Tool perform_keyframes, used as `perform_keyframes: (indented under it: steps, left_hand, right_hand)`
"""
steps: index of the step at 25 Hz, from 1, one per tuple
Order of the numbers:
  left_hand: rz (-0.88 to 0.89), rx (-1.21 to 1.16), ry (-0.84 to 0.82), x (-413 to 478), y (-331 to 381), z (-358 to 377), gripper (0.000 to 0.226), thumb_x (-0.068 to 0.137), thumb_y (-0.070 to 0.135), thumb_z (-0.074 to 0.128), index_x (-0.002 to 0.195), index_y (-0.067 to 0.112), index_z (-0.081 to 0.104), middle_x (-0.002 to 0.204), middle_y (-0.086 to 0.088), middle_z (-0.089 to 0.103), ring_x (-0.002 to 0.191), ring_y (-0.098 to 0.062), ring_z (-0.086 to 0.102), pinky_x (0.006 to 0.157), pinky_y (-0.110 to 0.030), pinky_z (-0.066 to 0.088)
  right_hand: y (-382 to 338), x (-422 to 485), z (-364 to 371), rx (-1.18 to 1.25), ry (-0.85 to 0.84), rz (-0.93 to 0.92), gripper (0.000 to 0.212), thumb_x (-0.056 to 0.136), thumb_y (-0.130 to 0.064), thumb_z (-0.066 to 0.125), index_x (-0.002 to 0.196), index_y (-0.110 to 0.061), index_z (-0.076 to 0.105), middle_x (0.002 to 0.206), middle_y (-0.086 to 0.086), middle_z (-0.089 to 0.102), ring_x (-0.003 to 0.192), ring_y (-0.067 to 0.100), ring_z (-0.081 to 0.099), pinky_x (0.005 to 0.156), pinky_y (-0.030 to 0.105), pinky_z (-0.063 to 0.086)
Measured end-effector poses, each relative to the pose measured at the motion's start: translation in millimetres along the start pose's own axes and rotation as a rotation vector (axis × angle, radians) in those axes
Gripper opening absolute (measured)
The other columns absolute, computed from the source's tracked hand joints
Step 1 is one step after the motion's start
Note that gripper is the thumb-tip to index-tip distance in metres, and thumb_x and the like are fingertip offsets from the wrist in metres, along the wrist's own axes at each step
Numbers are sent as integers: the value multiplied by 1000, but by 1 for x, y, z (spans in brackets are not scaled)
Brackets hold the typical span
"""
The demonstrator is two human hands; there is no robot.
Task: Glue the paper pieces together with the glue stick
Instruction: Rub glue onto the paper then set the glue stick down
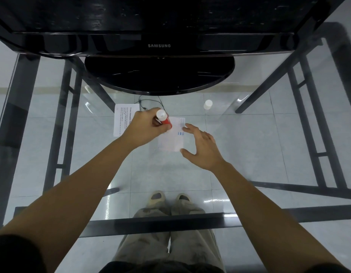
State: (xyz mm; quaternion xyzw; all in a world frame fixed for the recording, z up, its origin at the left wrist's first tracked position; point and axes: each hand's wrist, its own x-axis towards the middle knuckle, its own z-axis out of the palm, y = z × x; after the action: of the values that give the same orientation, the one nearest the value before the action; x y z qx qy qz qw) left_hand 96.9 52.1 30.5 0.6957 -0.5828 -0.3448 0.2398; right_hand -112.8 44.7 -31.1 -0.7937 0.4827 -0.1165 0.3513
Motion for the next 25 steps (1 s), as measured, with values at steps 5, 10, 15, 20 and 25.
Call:
perform_keyframes:
  steps: [5,10,15,20,25]
  left_hand:
    - [-1,-25,-142,-23,-6,-1,18,76,25,73,91,21,64,84,1,72,79,-12,67,78,-34,55]
    - [-52,-229,105,-17,-11,-12,17,75,22,73,89,23,63,90,6,67,86,-8,62,73,-24,51]
    - [-363,-915,134,-25,-5,6,19,81,3,63,74,14,49,91,-8,58,87,-25,69,84,-31,54]
    - [-533,-1137,140,-11,4,14,19,83,21,66,74,16,50,91,-7,67,76,-16,66,69,-26,50]
    - [-272,-808,-31,28,31,20,27,79,18,71,104,16,61,101,-2,66,93,-14,62,81,-24,48]
  right_hand:
    - [-4,-1,2,-66,57,-23,67,82,-40,64,137,-20,30,136,-3,50,123,19,46,109,41,24]
    - [-5,2,-7,-107,-9,-37,65,82,-37,63,137,-23,33,139,-3,46,128,17,39,105,34,21]
    - [-11,5,-11,-146,-44,-51,63,83,-32,62,138,-21,34,141,0,42,129,19,36,103,37,23]
    - [-9,0,-18,-41,3,-63,54,87,-32,58,136,-19,38,142,1,40,127,18,39,104,37,27]
    - [16,-9,-21,-295,130,91,53,96,-40,37,143,-16,27,154,3,24,142,20,18,114,41,13]
